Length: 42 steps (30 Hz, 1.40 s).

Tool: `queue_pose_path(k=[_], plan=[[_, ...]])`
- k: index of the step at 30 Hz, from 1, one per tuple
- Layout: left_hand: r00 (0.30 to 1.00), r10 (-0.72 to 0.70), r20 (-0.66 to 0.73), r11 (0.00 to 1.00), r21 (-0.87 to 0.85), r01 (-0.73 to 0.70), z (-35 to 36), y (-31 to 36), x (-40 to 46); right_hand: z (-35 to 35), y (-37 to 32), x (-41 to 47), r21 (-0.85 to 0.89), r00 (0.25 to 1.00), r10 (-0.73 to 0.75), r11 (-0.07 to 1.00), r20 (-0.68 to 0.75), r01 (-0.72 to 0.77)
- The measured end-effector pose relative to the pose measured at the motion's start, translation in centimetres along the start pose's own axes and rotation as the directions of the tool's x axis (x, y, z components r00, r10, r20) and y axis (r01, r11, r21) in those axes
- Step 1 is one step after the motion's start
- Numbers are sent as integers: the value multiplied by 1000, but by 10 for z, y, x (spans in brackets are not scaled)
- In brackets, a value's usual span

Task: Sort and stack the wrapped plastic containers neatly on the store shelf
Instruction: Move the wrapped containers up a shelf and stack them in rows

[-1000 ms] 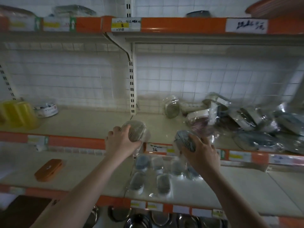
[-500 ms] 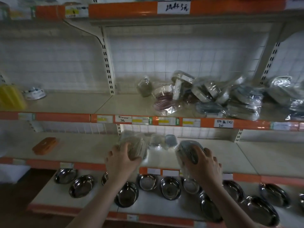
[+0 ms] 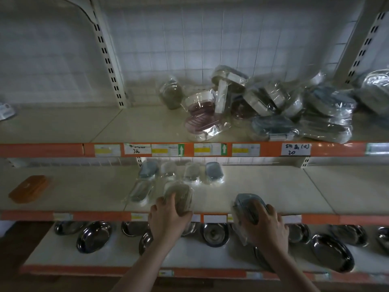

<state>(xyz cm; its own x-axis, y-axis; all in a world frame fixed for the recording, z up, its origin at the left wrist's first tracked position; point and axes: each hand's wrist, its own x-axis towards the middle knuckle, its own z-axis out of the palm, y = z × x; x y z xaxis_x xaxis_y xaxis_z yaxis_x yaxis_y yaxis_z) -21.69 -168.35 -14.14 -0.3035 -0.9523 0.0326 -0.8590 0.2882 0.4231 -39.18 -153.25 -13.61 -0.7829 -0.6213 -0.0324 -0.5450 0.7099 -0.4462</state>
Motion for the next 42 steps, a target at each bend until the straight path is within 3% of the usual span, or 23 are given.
queue_pose_path(k=[10, 21, 32, 37, 42], plan=[[994, -32, 109, 999, 40, 28, 101, 15, 73, 64, 30, 71, -18, 996, 93, 996, 15, -93], [992, -65, 106, 994, 96, 55, 204, 15, 120, 154, 60, 152, -77, 999, -41, 996, 24, 43], [998, 5, 59, 963, 269, -21, 230, 14, 145, 196, 47, 208, -130, 971, -201, 967, 130, 218], [998, -32, 55, 955, 296, 15, 232, 9, 159, 200, 36, 230, -24, 934, -284, 955, 216, 296], [998, -35, 44, 937, 350, 17, 227, 5, 167, 205, 25, 239, -58, 907, -322, 935, 271, 350]])
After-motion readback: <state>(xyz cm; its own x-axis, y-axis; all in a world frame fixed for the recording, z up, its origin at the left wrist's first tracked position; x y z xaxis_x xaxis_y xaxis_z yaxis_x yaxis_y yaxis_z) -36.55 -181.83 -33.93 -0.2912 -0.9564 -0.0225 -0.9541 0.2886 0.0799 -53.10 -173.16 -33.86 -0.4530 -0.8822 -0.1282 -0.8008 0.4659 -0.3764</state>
